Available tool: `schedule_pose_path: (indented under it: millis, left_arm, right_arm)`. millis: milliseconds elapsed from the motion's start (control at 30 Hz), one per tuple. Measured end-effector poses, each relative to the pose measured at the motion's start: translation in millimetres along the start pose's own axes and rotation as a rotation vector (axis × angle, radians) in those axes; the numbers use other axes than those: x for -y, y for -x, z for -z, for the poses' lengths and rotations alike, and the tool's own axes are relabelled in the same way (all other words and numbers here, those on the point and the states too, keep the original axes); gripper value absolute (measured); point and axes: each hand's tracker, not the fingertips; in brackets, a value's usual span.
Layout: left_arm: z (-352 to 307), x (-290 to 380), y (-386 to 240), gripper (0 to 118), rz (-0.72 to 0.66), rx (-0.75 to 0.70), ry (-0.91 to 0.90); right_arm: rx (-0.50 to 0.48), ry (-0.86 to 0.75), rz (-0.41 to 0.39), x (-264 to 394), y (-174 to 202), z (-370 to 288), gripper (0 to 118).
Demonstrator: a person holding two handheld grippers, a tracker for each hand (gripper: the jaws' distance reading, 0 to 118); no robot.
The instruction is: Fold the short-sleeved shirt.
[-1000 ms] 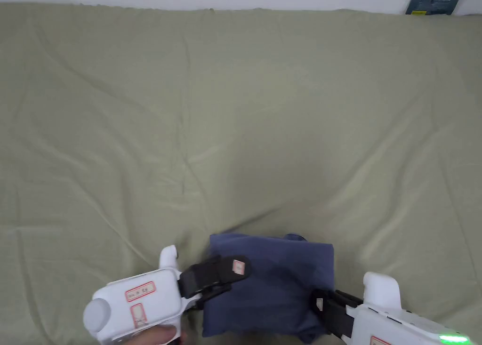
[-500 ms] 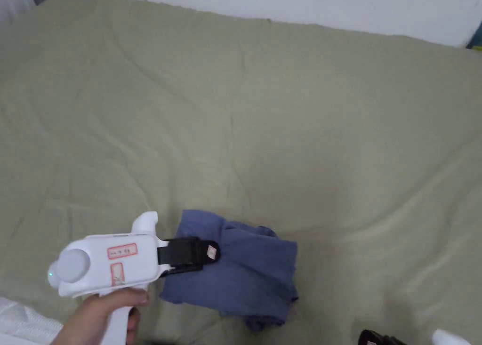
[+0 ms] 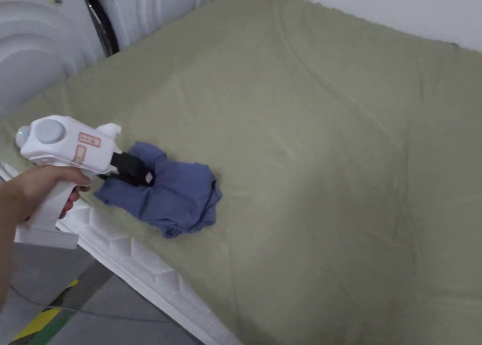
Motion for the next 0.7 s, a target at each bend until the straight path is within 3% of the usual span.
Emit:
schedule_pose_path:
  millis: [33, 100, 133, 167, 233, 300, 433, 567, 633, 700]
  left_arm:
    - [3, 3, -1, 21, 0.000, 0.082, 0.001]
    - [4, 4, -1, 23, 0.089, 0.090, -0.028]
    - [1, 9, -9, 31, 0.072, 0.089, -0.026]
    - [1, 11, -7, 45, 0.056, 0.096, -0.033]
    - [-7, 16, -7, 92, 0.037, 0.168, -0.084]
    - [-22, 14, 7, 106, 0.047, 0.143, -0.160]
    - [-63, 34, -24, 109, 0.091, 0.020, -0.292]
    - [-102, 64, -114, 108, 0.306, -0.105, -0.372]
    - [-124, 93, -181, 98, 0.432, -0.179, -0.542]
    - [-140, 117, -240, 74, 0.544, -0.153, -0.707]
  right_arm:
    - [0.001, 0.009, -0.015, 0, 2, 1, 4]
    - [0.006, 0.016, -0.039, 0, 8, 1, 4]
    - [0.008, 0.014, -0.045, -1, 11, 1, 4]
    - [0.001, 0.017, -0.047, -2, 11, 1, 4]
    - [-0.012, 0.020, -0.056, -3, 15, 0, 4]
    - [-0.014, 0.007, -0.067, -5, 19, -6, 4]
    - [-0.067, -0.039, -0.079, -5, 19, -19, 4]
    - [-0.081, -0.133, -0.151, -10, 16, -43, 4]
    - [-0.097, -0.203, -0.229, -20, 12, -64, 5]
    - [-0.048, -0.300, -0.309, -35, 7, -94, 5]
